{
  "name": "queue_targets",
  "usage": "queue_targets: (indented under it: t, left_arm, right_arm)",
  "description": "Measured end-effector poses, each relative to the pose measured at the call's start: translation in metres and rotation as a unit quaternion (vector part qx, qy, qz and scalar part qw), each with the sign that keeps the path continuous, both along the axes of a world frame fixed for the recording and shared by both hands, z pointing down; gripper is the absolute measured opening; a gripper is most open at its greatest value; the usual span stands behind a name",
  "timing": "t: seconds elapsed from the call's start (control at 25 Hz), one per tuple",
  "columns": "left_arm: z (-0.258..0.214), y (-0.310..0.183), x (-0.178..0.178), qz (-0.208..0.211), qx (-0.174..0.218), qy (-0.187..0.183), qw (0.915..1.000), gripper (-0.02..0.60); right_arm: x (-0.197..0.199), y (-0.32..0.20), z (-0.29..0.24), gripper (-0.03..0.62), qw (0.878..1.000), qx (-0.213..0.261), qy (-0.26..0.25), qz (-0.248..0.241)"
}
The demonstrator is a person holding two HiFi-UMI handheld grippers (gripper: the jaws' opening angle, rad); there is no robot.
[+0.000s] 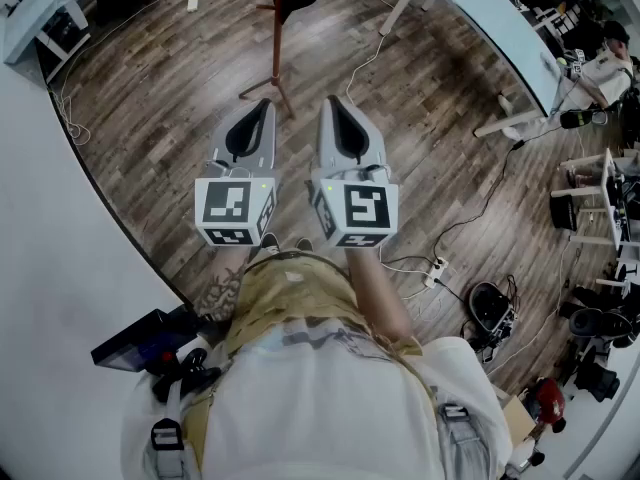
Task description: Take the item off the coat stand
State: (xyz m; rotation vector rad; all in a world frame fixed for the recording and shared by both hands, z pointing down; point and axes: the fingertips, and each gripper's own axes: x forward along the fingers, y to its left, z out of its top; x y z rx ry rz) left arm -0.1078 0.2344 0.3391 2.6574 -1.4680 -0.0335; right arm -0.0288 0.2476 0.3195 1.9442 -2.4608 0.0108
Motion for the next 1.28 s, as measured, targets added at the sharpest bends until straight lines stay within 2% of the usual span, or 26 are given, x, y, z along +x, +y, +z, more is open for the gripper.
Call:
queue_targets:
  t: [0.32,0.6,0.84,1.12,1.28]
  left_arm:
    - [0.027,0.004,-0.01,0.001,-0.029,0.001,0.9996,-0.002]
    - [0.037,-0.021,-0.014,0.001,-0.049,-0.002,0.9988,-0.002]
    - [0.051,-0.105,-0.005,-0.004,-0.041,-0.022,0.9989,-0.002]
    - [0.008,-0.204,0.028,-0.023,-0.019,-0.026,0.9992,-0.002]
    - [0.012,-0.245,0.048,-0.035,-0.022,-0.036,0.9985,-0.002]
  right_arm:
    - [0.003,0.006,0.019,0.0,1.0,-0.015,-0.009,0.015]
    - [-0.003,-0.022,0.029,0.0,0.999,-0.035,-0.004,0.008]
    - [0.004,-0.112,0.045,0.0,1.0,-0.024,-0.015,-0.004]
    - [0.032,-0.217,0.008,0.0,0.999,-0.011,-0.025,-0.031]
    - [0.049,-0.256,0.015,0.0,0.999,-0.022,-0.023,-0.043]
